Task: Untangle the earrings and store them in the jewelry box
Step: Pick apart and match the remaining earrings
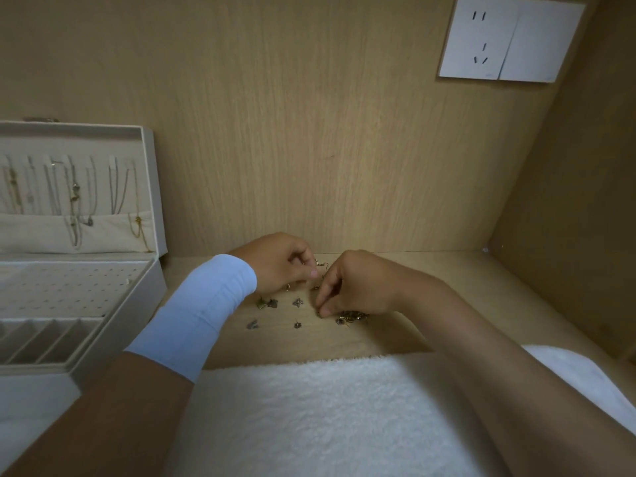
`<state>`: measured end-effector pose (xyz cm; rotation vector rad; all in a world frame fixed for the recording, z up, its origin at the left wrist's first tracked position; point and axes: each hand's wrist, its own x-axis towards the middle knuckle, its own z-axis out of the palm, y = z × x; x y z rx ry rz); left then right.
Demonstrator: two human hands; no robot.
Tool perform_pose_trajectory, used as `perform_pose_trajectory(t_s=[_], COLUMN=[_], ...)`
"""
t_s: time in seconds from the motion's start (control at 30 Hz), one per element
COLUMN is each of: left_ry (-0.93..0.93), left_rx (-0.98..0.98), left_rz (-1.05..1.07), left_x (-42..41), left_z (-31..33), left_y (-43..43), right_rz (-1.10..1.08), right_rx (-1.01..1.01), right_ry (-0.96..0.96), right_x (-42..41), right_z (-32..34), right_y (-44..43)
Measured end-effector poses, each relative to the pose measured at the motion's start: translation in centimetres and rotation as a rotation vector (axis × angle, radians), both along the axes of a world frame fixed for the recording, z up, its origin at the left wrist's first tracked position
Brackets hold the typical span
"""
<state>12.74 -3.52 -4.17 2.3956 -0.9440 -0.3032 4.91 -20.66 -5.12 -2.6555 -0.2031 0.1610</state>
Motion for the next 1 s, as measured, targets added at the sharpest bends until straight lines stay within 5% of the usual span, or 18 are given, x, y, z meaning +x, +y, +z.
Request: perform_pose_trajectory(t_s=[0.13,0.3,0.53,0.67,0.77,0.9,1.0], left_ry=[0.009,0.059,0.090,0.107,0.086,0.031,0.043], left_rx=[-0.025,-0.060,-0.216,-0.260,-0.197,-0.102,-0.118], left_rz=[-0.006,-0.032,0.013,0.055,0.056,0.118,0.121], left_x=[0.1,0.1,0.3,0.5,0.8,1.3,1.4], left_z=[0.1,0.7,0.7,0.8,0.7,0.5,0.4], left_y=[0.3,0.8,1.2,1.5,1.8,2.3,2.4], right_rz=[-0.006,-0.127,-0.326,-0.296,-0.250,-0.096,-0.036], right_rx=[0.027,0.300,0.678,0.733,0.594,-0.112,-0.275], right_ry=[-0.067,-0.202,-0.146,-0.181,-0.239,-0.213,-0.192], right_x=[0.0,0.4,0.2,0.3,0.4,0.1,0.0], right_z=[0.2,0.5,0.3,0.2,-0.2,-0.2,-0.5], right_y=[0.0,-0.4,0.7,0.9,1.1,1.4,2.1])
